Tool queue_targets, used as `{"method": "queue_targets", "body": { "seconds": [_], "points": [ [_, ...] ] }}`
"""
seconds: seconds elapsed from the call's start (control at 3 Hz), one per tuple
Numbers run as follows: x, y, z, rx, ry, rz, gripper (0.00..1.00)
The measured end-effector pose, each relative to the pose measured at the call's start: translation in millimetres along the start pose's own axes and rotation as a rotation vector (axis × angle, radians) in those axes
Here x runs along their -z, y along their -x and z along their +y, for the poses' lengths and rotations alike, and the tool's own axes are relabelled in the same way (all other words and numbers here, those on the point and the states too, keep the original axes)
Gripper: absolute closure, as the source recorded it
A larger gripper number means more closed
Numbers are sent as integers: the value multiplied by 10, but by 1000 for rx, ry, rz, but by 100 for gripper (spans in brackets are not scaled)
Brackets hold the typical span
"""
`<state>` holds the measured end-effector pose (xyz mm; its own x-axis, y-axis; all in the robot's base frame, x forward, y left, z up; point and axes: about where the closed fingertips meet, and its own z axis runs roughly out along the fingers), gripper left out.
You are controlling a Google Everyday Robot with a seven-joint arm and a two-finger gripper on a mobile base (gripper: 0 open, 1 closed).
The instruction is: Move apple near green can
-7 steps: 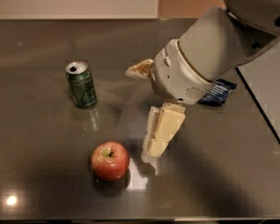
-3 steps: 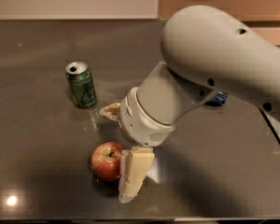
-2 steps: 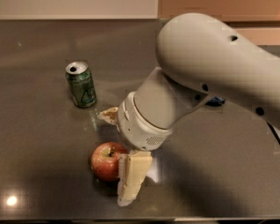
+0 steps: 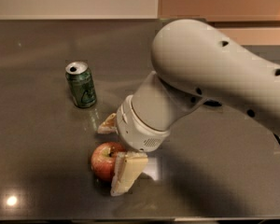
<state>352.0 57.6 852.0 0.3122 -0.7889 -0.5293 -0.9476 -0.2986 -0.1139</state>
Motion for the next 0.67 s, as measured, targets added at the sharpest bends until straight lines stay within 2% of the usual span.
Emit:
{"method": "queue_targets", "body": {
  "seconds": [0.67],
  "points": [
    [38,-98,-83,-31,-7,18,70]
  ]
}}
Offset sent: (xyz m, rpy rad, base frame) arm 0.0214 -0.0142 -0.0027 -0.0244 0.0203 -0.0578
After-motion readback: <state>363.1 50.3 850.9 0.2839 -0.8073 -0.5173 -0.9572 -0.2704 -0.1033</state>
